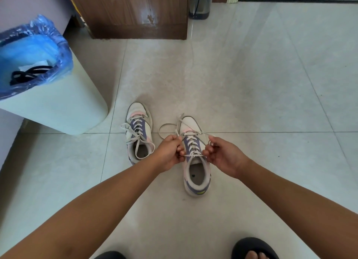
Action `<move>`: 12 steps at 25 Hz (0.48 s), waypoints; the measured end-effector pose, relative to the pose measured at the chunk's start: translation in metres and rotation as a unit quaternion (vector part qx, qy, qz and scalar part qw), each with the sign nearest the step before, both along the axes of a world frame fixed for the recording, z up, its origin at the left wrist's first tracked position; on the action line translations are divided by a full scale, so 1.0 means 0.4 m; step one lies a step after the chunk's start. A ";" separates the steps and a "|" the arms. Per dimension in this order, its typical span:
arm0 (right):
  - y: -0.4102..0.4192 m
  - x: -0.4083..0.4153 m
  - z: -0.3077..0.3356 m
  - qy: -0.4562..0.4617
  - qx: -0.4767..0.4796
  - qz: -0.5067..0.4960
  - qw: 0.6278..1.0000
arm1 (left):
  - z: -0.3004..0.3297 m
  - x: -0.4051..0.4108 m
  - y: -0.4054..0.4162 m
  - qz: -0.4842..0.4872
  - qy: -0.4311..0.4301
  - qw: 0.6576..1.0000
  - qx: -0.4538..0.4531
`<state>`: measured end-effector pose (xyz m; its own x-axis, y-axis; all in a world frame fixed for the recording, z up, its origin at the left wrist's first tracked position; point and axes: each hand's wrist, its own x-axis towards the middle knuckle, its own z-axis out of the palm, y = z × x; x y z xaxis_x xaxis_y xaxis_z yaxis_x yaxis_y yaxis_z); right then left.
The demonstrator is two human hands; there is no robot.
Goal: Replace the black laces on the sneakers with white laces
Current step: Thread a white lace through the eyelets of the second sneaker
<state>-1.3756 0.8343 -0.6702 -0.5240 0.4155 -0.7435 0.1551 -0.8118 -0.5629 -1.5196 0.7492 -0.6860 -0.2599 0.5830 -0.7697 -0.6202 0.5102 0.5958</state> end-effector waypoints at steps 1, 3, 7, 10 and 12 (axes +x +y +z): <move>0.000 0.000 -0.008 -0.010 0.013 0.015 1.000 | -0.001 0.000 -0.002 -0.008 -0.002 1.000 0.001; -0.007 -0.002 -0.016 -0.035 0.062 0.061 0.996 | 0.003 -0.003 -0.008 -0.020 0.011 1.000 -0.002; -0.019 -0.029 0.010 -0.108 0.268 0.243 0.926 | 0.041 -0.010 0.002 -0.065 0.178 0.979 0.075; -0.028 -0.050 0.027 -0.137 0.372 0.334 0.855 | 0.060 -0.003 0.013 -0.138 0.277 0.939 0.152; -0.034 -0.058 0.034 -0.136 0.378 0.331 0.854 | 0.062 -0.001 0.011 -0.217 0.295 0.913 0.179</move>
